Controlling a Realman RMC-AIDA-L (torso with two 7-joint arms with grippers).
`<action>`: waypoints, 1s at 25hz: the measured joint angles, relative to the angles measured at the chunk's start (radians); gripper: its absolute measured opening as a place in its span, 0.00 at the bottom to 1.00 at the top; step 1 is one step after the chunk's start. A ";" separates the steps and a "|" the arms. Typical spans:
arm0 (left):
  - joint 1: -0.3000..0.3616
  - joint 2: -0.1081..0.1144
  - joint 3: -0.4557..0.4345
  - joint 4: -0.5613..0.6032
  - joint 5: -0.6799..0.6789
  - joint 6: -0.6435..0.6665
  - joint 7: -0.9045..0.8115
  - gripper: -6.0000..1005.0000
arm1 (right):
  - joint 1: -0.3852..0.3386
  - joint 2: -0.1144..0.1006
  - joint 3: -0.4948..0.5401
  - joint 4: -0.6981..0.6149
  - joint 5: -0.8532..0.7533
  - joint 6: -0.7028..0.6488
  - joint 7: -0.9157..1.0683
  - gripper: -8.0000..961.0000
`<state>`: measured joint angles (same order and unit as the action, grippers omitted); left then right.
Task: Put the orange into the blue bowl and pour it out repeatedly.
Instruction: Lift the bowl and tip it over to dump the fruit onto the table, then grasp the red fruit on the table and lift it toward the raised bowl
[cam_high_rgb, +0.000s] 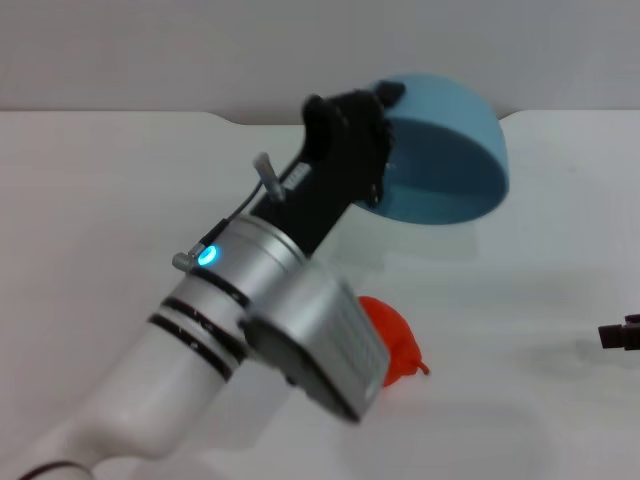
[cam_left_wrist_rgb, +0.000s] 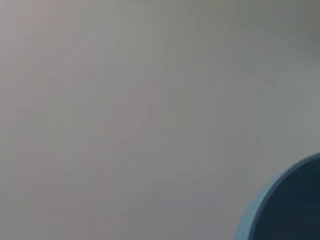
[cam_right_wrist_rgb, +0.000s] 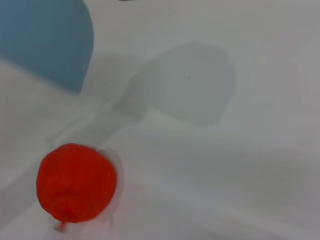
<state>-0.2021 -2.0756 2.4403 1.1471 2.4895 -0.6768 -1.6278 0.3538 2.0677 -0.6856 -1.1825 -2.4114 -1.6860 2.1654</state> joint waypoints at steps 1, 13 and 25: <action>-0.001 0.002 -0.004 0.022 -0.049 0.021 -0.010 0.00 | 0.002 0.000 -0.003 0.001 0.000 0.000 0.000 0.57; -0.027 0.014 -0.593 0.334 -0.525 1.241 -0.233 0.00 | 0.064 0.006 -0.059 0.009 0.033 0.006 -0.014 0.58; -0.161 0.019 -1.165 0.362 -0.279 1.982 -0.985 0.00 | 0.103 0.009 -0.227 0.039 0.157 0.083 -0.102 0.58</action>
<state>-0.3634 -2.0565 1.2751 1.5089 2.2102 1.3049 -2.6130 0.4572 2.0763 -0.9126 -1.1440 -2.2543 -1.6031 2.0634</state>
